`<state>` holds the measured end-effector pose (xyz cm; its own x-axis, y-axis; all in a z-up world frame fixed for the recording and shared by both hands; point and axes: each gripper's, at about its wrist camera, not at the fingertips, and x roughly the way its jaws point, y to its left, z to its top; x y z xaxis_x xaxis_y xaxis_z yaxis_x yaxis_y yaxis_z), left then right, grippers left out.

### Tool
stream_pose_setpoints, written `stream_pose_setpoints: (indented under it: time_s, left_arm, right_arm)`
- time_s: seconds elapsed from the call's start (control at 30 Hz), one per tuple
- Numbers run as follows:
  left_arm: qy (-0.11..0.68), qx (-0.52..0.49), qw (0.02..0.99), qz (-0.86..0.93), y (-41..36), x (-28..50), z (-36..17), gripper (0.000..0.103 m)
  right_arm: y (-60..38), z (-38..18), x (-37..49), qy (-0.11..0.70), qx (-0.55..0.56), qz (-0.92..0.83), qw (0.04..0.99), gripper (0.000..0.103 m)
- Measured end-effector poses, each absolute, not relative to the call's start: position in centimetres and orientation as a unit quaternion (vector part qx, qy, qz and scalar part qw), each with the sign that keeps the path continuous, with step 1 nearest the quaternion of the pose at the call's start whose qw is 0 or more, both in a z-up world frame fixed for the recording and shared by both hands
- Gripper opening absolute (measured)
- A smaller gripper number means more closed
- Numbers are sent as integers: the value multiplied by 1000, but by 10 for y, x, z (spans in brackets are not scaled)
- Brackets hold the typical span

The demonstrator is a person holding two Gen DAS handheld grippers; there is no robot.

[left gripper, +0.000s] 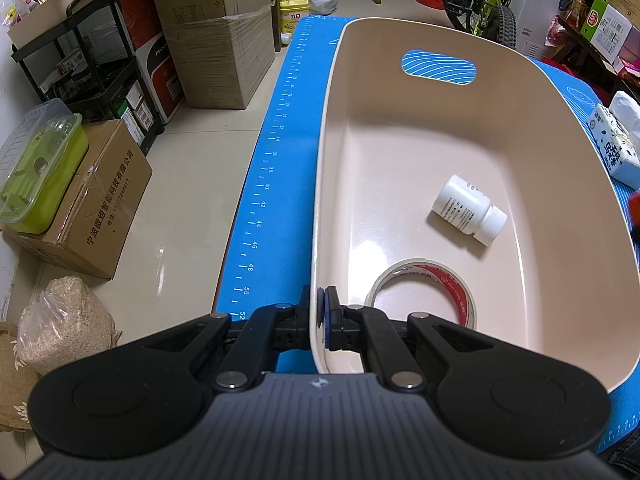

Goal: Organize rigid objects
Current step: 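Carry the toy into the basket and release it beside the tape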

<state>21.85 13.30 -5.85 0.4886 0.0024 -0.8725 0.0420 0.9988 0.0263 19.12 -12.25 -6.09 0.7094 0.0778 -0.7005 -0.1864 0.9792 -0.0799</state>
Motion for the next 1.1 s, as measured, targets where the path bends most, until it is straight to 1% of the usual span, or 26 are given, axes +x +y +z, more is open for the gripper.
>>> stream_pose_setpoints:
  time_s: [0.23, 0.47, 0.6, 0.87, 1.1]
  left_arm:
    - [505, 23, 862, -11, 133, 219, -59, 6]
    - [505, 24, 863, -12, 133, 218, -59, 6]
    - [505, 24, 863, -12, 133, 218, -59, 6]
    - [505, 25, 863, -13, 133, 218, -59, 6]
    - [505, 25, 863, -13, 133, 218, -59, 6]
  right_arm:
    - [-92, -24, 205, 320, -70, 96, 940, 30]
    - [-48, -19, 227, 313, -80, 140, 936, 30]
    - [-23, -25, 239, 332, -84, 160, 926, 30]
    - [12, -56, 251, 389, -110, 187, 895, 30]
    - [27, -84, 257, 458, -131, 195, 857, 30]
